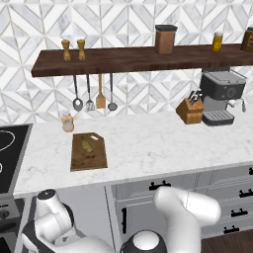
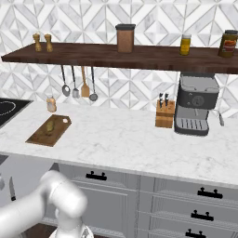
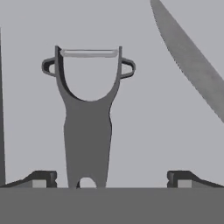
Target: Place the appropriate cutting tool for cutting the potato skin on the cutting board.
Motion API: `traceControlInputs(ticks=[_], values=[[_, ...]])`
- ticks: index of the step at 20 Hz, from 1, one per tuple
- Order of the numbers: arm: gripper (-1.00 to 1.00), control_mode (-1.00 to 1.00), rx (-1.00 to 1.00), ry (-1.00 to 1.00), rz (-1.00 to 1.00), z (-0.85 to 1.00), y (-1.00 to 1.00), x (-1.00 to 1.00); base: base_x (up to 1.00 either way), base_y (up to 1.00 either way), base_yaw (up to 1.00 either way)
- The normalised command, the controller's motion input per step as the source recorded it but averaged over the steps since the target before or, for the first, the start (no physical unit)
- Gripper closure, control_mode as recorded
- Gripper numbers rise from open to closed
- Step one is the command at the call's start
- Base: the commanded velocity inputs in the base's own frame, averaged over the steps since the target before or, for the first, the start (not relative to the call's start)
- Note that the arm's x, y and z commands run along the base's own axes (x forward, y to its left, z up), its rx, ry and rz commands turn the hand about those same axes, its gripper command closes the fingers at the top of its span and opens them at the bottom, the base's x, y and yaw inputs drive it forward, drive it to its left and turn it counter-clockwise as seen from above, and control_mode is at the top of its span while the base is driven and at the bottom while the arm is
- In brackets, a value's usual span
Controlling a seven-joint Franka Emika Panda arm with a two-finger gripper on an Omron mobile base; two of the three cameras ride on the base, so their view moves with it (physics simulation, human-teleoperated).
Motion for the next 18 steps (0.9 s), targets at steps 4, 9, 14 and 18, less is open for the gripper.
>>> traceControlInputs(ticks=[4,9,14,18], values=[[-1.00,-1.00,0.00,0.05,0.00,-0.29,0.40,0.15,0.00,0.00,0.00],[-1.00,-1.00,0.00,0.01,0.00,-0.26,0.21,0.00,0.00,0.00,0.00],[-1.00,-1.00,-0.02,0.01,0.00,-0.49,0.04,0.00,0.00,0.00,0.00],[-1.00,-1.00,-0.08,0.00,0.00,-0.75,0.19,-0.13,0.00,0.00,0.00]])
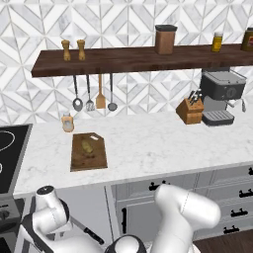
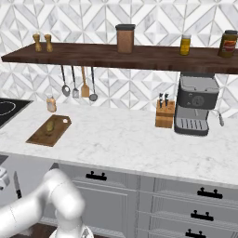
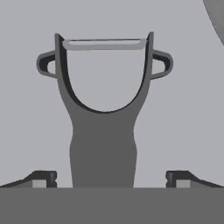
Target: Place the appropriate cutting tool for cutting the potato skin on the cutting board.
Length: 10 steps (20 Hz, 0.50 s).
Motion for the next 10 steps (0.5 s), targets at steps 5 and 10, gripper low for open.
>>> traceControlInputs(ticks=[5,10], values=[[1.00,-1.00,-0.09,0.01,-0.01,-0.69,0.27,-0.02,0.00,0.00,0.00],[1.00,-1.00,0.00,0.03,0.00,-0.54,0.00,-0.23,0.00,0.00,0.00]])
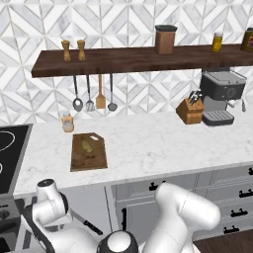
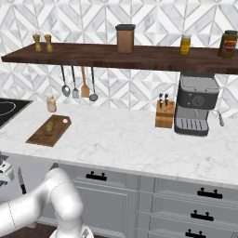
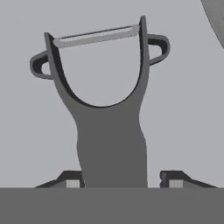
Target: Place the appropriate cutting tool for cutting the potato skin on the cutting board.
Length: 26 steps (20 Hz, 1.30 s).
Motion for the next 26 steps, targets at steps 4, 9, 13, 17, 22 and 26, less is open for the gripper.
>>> traceControlInputs(ticks=[4,9,13,17,22,26], values=[[1.00,-1.00,0.00,0.00,0.00,-0.75,-0.06,-0.73,0.00,0.00,0.00],[1.00,-1.00,0.00,0.00,0.00,-0.88,-0.16,-0.87,0.00,0.00,0.00],[1.00,-1.00,0.00,0.00,0.00,-0.89,-0.27,-0.96,0.00,0.00,0.00],[1.00,-1.00,0.00,0.00,0.00,-0.46,-0.22,-0.77,0.00,0.00,0.00],[1.00,-1.00,0.01,0.00,-0.06,0.88,-0.09,-0.12,0.00,0.00,0.00],[1.00,-1.00,0.00,0.00,-0.18,1.00,-0.26,-0.28,0.00,0.00,0.00]])
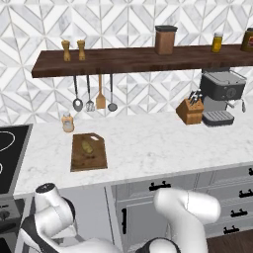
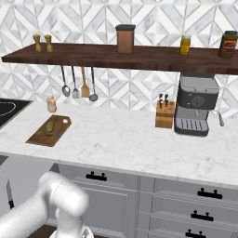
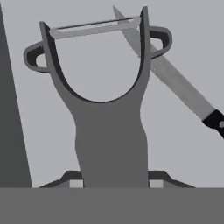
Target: Place the appropriate cutting tool for cutting the potato skin on the cutting board.
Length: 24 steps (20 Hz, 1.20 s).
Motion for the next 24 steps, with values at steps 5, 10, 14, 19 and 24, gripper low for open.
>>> traceControlInputs(ticks=[5,10,14,19,24], values=[[1.00,-1.00,0.00,0.00,-0.20,1.00,-0.44,-0.36,0.00,0.00,0.00],[1.00,-1.00,0.00,0.00,-0.24,0.90,-0.51,-0.44,0.00,0.00,0.00],[1.00,-1.00,0.00,0.00,-0.27,0.67,-0.40,-0.45,0.00,0.00,0.00],[1.00,-1.00,-0.01,0.00,-0.27,0.64,-0.06,0.10,0.00,0.00,0.00],[1.00,-1.00,0.00,0.00,-0.21,0.31,0.00,0.85,0.00,0.00,0.00]])
